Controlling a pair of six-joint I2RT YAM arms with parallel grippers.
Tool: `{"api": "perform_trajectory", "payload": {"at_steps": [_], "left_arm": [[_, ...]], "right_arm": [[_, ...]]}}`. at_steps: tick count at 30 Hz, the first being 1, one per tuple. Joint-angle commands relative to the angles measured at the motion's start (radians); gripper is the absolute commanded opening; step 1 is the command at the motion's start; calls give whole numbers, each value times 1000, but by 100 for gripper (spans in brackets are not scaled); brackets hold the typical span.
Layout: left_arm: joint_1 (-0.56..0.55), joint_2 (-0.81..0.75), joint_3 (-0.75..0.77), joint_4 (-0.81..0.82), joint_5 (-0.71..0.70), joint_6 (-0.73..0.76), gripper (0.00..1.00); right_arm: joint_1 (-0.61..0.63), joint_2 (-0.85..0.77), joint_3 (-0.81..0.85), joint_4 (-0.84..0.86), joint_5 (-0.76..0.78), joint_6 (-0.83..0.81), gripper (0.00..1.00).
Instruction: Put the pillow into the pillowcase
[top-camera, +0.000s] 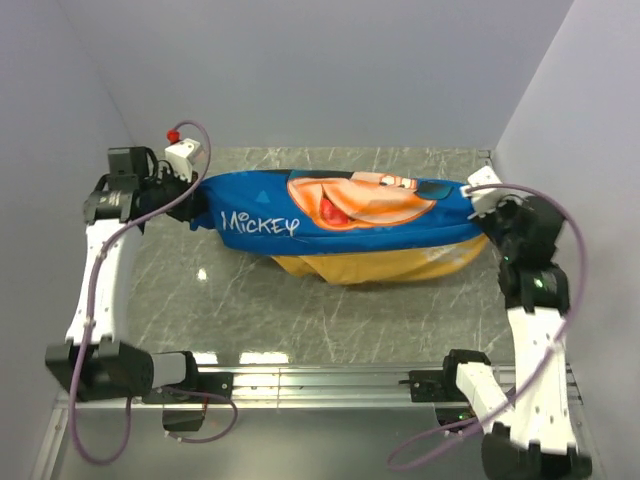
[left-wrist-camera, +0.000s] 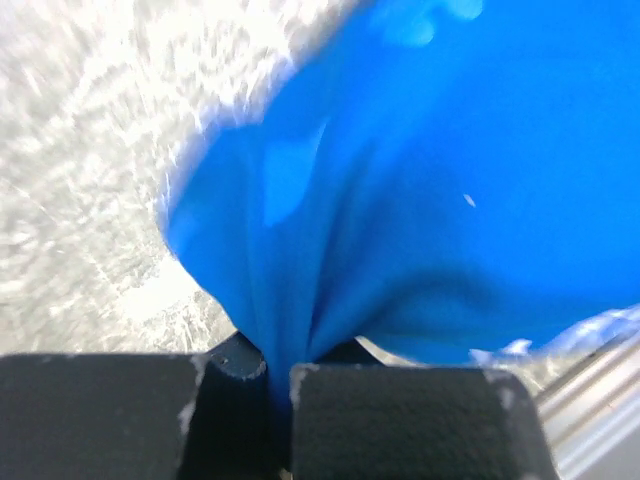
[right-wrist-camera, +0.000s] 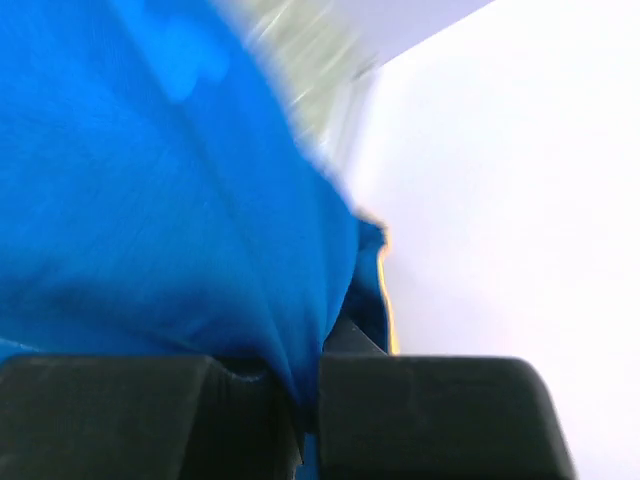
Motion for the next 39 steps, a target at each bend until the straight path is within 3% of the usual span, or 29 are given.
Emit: {"api": "perform_trajectory", "payload": {"at_steps": [1,5,7,10,14,16,17,19,21,23,24,27,30,35,37,39], "left_arm": [[10,-174,119,-64,55,-17,0],[8,-212,144,-123,53,-20,0],[8,-178,126,-111,58,-27,0],[1,-78,84,-63,78,-69,0],[-35,174,70,-20,110,-176,2],[-33,254,78,14,110,-220,16],[-27,311,90,68,92,-272,31],[25,344,109,119,128,-345,42],[69,364,155,141,121,-385,53],[90,344,178,135,79,-359,62],[99,332,176,139,58,-345,65],[100,278,115,176,21,-304,66],[88,266,41,208,67,-299,66],[24,365,24,307,102,-257,66],[-25,406,40,330,130,-241,65],[-130,457,49,292,159,-216,56]], "right_arm": [[-22,-109,188,6,2,72,0],[-22,-42,290,96,100,97,0],[-22,66,320,132,122,103,0],[-15,251,350,159,120,118,0],[67,594,419,162,183,80,0],[110,711,490,194,246,83,16],[138,824,533,198,336,107,24],[185,917,730,92,347,157,38],[205,986,851,-13,329,229,77],[219,993,989,-60,318,276,78],[236,988,1043,-93,304,292,87],[287,915,1059,-132,265,335,87],[392,832,939,-158,188,352,86],[517,775,779,-160,111,391,83],[518,779,765,-181,97,414,81],[515,785,778,-224,80,428,78]]}}
